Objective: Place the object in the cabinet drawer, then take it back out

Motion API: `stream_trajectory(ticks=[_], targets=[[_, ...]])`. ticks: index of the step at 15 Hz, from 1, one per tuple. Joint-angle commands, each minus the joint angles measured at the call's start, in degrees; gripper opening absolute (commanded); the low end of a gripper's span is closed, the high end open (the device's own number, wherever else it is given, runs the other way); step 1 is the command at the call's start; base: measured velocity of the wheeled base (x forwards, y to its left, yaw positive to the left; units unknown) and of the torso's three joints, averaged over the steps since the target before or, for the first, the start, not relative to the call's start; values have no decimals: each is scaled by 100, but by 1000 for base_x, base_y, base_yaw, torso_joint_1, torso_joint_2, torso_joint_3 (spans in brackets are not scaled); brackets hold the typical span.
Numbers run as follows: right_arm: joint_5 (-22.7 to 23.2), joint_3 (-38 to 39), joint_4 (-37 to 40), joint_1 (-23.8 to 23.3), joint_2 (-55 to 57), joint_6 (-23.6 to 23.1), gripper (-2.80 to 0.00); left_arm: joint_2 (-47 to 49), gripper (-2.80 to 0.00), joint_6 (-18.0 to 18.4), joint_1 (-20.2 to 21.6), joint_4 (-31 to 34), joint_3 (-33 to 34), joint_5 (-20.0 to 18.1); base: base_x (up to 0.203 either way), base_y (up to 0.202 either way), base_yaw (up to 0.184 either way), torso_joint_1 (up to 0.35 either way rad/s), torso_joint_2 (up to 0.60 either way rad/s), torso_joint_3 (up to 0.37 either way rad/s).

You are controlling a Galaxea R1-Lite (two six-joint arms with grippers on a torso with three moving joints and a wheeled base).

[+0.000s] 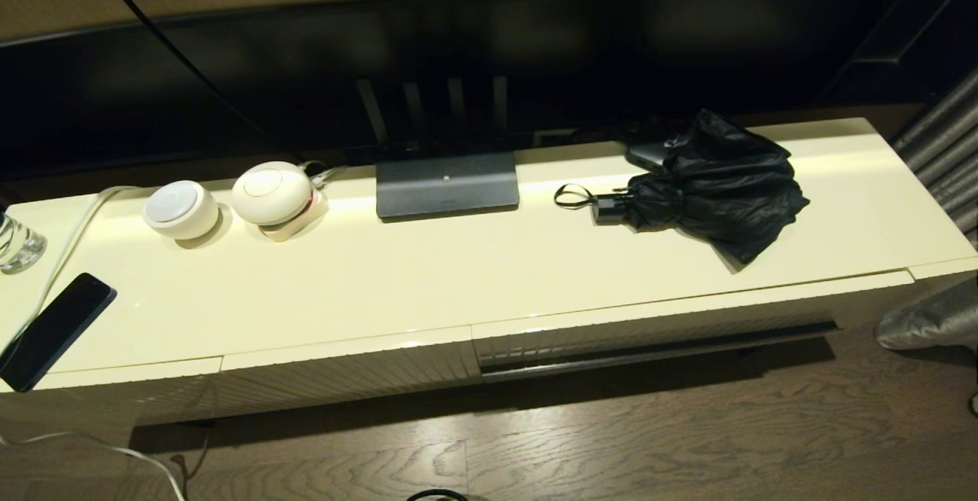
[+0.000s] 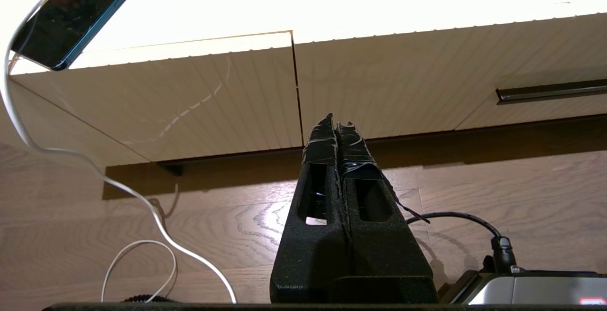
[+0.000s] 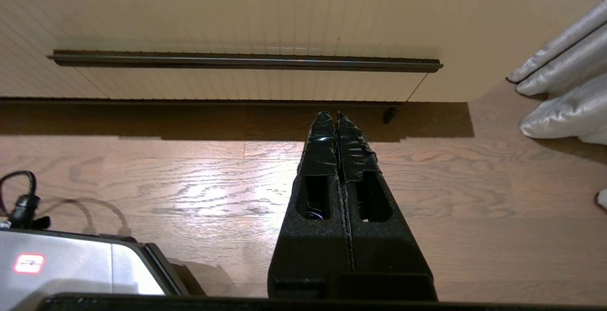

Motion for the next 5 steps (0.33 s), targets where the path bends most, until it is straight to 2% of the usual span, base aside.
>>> stream_trajectory(ticks=[1,5], targets=[[3,0,2,6,12,10,-280,7,-280,-1,2,-6,18,1,0,0,0,0,0,0],[3,8,-14,-2,12,85,-280,1,-280,-1,2,-6,18,1,0,0,0,0,0,0]])
